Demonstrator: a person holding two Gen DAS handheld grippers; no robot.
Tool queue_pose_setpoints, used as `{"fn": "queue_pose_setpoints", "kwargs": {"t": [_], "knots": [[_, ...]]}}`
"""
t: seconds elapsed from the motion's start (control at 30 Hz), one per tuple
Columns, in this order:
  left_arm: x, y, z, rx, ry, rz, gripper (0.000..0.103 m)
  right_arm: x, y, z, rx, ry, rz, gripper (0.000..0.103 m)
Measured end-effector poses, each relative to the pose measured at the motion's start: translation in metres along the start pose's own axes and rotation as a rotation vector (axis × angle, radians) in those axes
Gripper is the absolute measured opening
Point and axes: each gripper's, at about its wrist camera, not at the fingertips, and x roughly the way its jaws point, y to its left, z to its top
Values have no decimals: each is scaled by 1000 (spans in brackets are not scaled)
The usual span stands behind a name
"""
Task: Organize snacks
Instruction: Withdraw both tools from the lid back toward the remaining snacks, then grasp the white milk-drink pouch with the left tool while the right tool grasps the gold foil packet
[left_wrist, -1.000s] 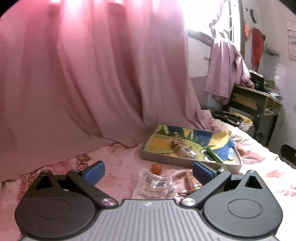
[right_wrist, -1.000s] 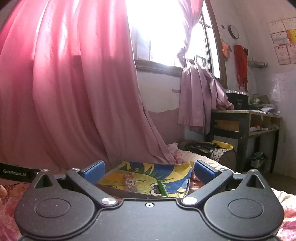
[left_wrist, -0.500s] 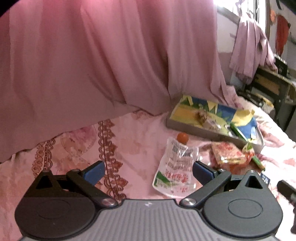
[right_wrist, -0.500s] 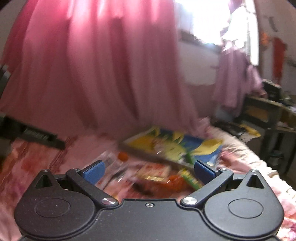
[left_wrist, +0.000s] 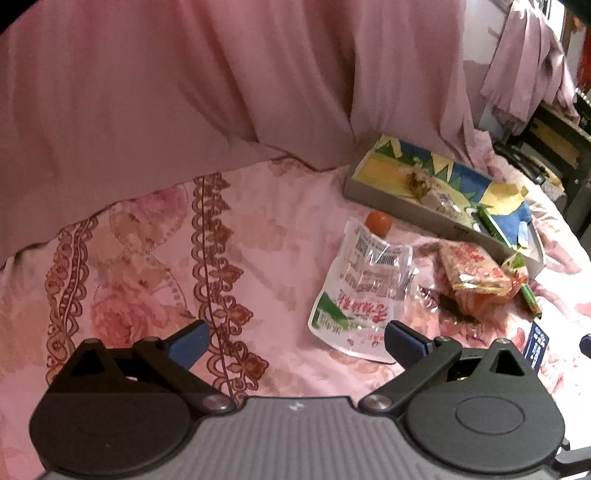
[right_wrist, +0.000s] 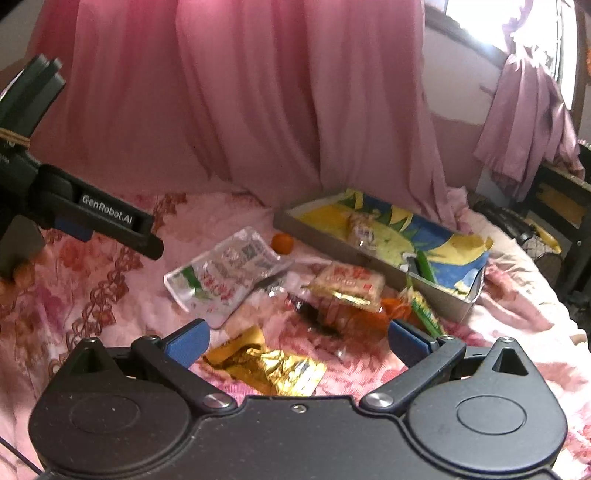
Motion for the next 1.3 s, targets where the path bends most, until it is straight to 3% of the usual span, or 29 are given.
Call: {"fn": "queue_pose_setpoints", "kwargs": {"t": [0.3, 0.63, 0.73, 0.9, 1.17, 1.3], "knots": [[11, -4, 2, 29, 40, -3, 103, 22, -1, 6, -99, 66, 85, 102], [28, -20, 8, 135, 35, -49, 103, 53, -22, 6, -154, 150, 151, 102], [36, -26, 12, 173, 46, -94, 103, 62, -26, 1, -169, 176, 174, 102], [57, -26, 19, 137, 87, -191, 103, 81, -23, -8, -179, 246, 221, 102], [85, -42, 27, 268, 58, -184, 103, 91, -14, -10, -229, 224, 253, 102], [92, -44, 29, 293, 58, -219, 103, 96, -16, -10, -219, 224, 271, 102]]}}
